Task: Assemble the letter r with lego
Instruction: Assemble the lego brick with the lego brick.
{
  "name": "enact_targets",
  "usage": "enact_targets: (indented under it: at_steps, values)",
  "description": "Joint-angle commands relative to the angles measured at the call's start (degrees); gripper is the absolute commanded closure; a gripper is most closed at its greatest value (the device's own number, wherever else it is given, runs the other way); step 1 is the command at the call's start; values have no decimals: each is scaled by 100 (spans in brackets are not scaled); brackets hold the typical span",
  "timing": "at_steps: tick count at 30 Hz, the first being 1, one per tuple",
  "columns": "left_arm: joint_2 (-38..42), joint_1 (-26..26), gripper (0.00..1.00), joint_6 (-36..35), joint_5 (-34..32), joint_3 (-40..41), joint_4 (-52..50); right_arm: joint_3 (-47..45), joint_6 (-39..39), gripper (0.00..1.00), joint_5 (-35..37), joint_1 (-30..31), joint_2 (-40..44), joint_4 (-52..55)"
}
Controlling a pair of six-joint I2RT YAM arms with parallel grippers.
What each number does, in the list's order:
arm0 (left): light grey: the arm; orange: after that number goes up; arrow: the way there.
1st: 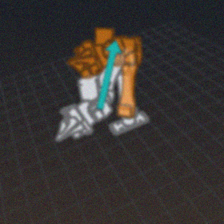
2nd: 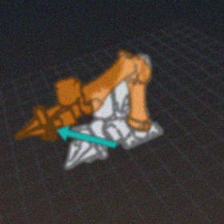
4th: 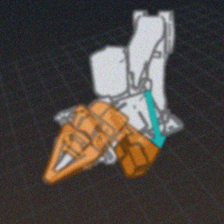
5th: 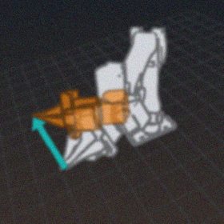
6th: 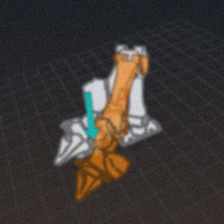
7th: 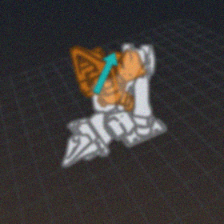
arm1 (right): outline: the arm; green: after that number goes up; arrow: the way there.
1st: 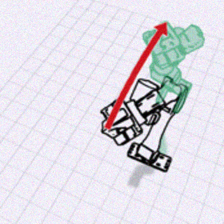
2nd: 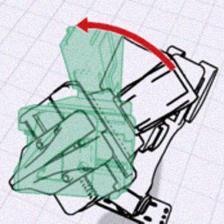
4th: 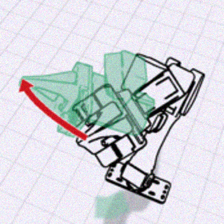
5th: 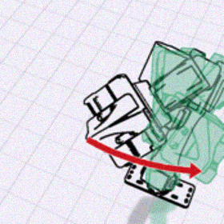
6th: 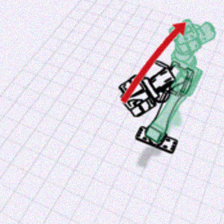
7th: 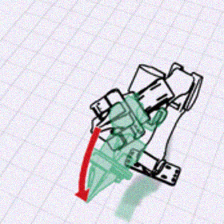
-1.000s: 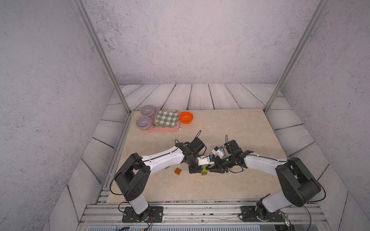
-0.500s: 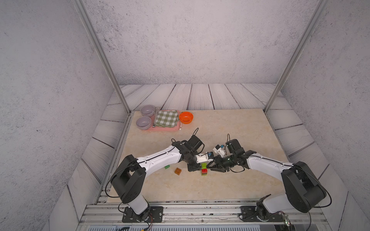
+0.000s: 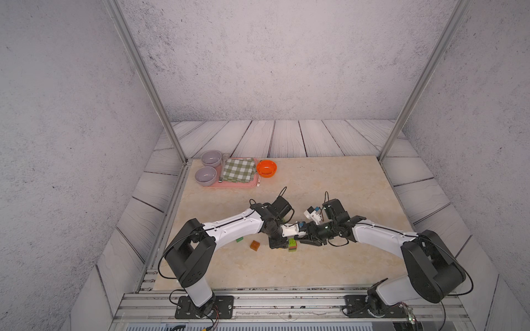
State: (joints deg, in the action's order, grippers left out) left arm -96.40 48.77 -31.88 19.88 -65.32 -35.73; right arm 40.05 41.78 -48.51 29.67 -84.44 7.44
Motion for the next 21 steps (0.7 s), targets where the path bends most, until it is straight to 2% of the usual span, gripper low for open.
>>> enact_targets:
  at_steps: [1, 8, 21]
  values:
    - [-104, 42, 100, 86, 25, -119, -77, -66, -28, 52, -135, 98, -150, -6]
    - [13, 44, 100, 109, -9, -109, 30, -208, 42, 53, -73, 135, -151, -113]
    - [-309, 164, 100, 15, -160, -185, -261, -182, -126, 57, 394, 129, -396, 327]
